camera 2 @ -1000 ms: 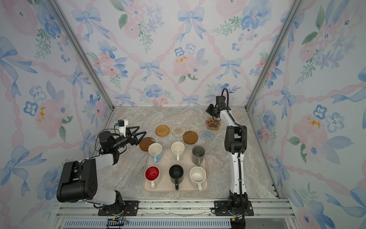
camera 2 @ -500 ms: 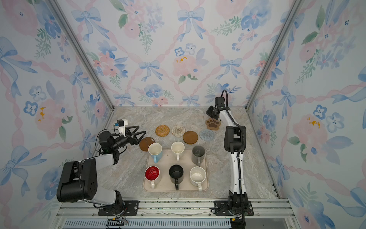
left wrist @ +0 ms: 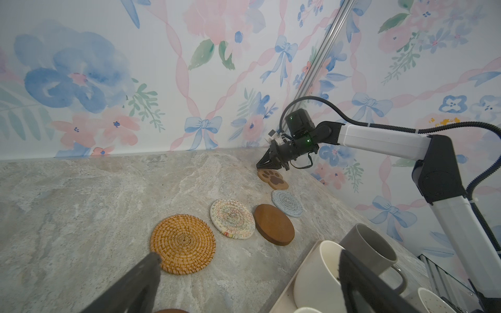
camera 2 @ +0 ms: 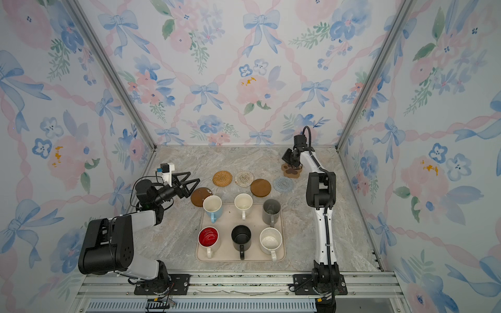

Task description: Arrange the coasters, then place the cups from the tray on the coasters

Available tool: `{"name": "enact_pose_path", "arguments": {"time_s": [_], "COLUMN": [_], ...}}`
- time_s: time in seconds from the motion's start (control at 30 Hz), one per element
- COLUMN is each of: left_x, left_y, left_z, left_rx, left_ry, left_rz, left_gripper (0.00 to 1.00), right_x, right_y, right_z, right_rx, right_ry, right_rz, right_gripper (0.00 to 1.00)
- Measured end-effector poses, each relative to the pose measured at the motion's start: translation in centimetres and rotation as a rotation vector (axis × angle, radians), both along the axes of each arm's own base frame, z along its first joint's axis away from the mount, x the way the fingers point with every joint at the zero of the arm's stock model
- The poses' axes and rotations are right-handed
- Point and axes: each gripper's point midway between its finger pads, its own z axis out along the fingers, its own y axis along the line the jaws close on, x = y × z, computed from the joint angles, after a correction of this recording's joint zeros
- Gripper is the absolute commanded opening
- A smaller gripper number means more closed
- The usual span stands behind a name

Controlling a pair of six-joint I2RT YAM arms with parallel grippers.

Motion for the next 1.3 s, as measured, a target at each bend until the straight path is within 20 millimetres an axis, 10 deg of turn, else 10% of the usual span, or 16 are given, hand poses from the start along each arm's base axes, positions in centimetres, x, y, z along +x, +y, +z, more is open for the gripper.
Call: {"name": "enact_pose_path", "arguments": {"time_s": [0.43, 1.3], "left_x": [0.1, -0.1], "left_y": [0.0, 0.0], "left_z": [0.1, 0.5], "left_rx": [-0.013, -0.064], "left_ry": [-0.002, -0.027], "left_rz": [0.0, -0.004], "left_gripper": [0.98, 0.98], "right_x": [-0.6, -8.1], "right_y": [-0.3, -5.5], "right_z": [-0.3, -0.6], "right_rx": [-0.021, -0.082], "right_ry": [0.017, 0.128], "right_rz": [0.021, -0.017], "right_gripper": [0.0, 0.0]}}
